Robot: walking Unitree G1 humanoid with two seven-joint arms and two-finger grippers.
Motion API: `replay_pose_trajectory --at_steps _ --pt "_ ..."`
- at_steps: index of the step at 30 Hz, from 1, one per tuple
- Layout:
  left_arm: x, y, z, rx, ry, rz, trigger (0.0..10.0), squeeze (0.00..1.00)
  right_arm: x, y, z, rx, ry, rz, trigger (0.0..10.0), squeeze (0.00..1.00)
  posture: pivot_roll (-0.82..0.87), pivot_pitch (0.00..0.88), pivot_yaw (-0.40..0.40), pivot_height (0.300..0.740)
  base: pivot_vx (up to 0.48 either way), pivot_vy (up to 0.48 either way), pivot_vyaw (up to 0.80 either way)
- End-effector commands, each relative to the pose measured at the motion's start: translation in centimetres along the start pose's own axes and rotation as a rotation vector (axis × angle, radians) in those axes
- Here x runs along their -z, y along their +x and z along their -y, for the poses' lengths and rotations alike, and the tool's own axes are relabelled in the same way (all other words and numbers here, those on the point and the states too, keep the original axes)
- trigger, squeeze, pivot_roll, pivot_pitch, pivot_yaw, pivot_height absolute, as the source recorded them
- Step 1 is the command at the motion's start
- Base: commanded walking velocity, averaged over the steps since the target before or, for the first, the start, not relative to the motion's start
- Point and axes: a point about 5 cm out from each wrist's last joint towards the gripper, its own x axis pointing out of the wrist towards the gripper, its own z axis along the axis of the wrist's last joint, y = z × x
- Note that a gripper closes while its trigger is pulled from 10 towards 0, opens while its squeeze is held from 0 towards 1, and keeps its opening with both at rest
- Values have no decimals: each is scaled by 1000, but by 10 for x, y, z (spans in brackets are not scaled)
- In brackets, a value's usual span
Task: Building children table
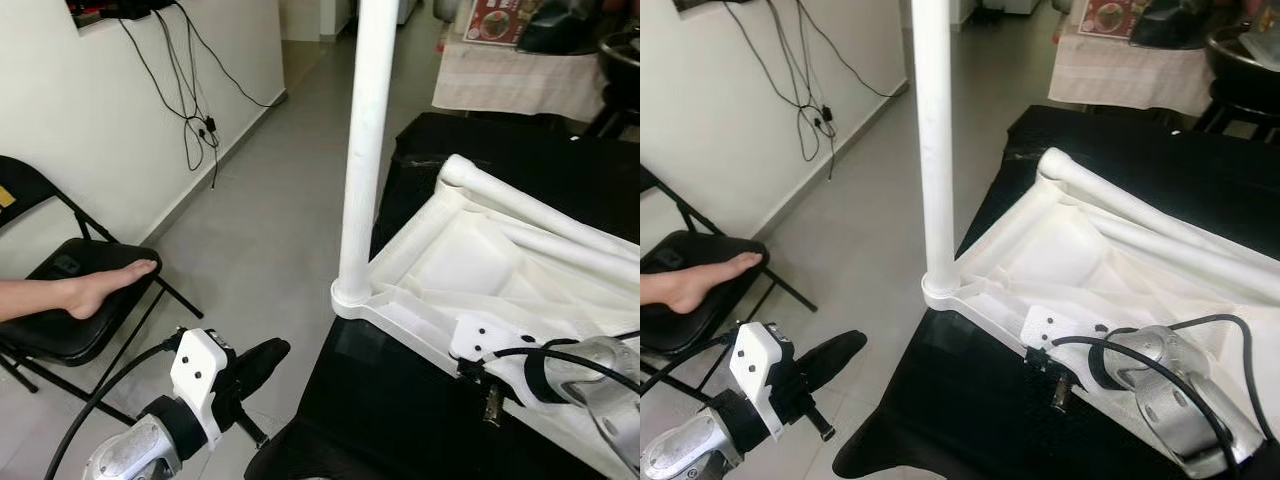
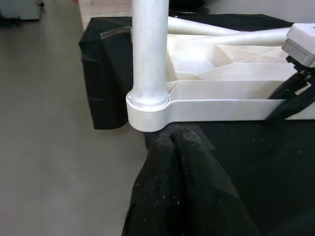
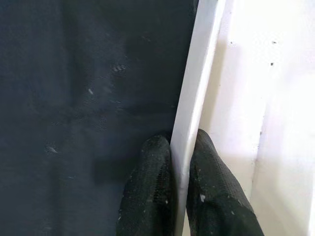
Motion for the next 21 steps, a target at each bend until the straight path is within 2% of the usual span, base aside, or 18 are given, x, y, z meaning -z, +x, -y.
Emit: replay_pose_trajectory --at_steps 1,3,4,5,7,9,11,17,19,20,21 --pt "3 -1 -1 1 4 -17 10000 0 -8 -5 4 12 -98 20 0 0 -95 126 21 740 0 0 0" --pt "3 -1 0 0 5 -16 10000 0 -4 -9 11 7 -120 -11 0 0 -91 127 19 740 0 0 0" --pt "3 -1 0 0 5 -15 10000 0 1 -14 20 8 -152 -46 0 0 -87 131 16 740 0 0 0" --pt "3 -1 0 0 5 -15 10000 0 1 -14 20 8 -152 -46 0 0 -87 131 16 740 0 0 0" --pt "3 -1 0 -2 6 -13 10000 0 10 -25 33 14 -188 -104 0 0 -88 134 15 740 0 0 0" --pt "3 -1 0 -2 6 -13 10000 0 10 -25 33 14 -188 -104 0 0 -88 134 15 740 0 0 0" --pt "2 -2 0 -3 6 -12 10000 0 20 -36 47 28 -206 -176 0 0 -83 137 12 740 0 0 0" --pt "2 -2 0 -4 7 -13 10000 0 35 -48 55 22 -204 -275 0 0 -82 139 12 740 0 0 0" --pt "2 -2 0 -5 8 -14 10000 0 60 -65 60 21 -195 -455 0 0 -81 143 13 740 0 0 0" --pt "2 -2 0 -5 8 -14 10000 0 60 -65 60 21 -195 -455 0 0 -81 143 13 740 0 0 0" --pt "2 -2 0 -5 8 -14 10000 0 72 -75 65 59 -196 -565 0 0 -77 143 14 740 0 0 0"
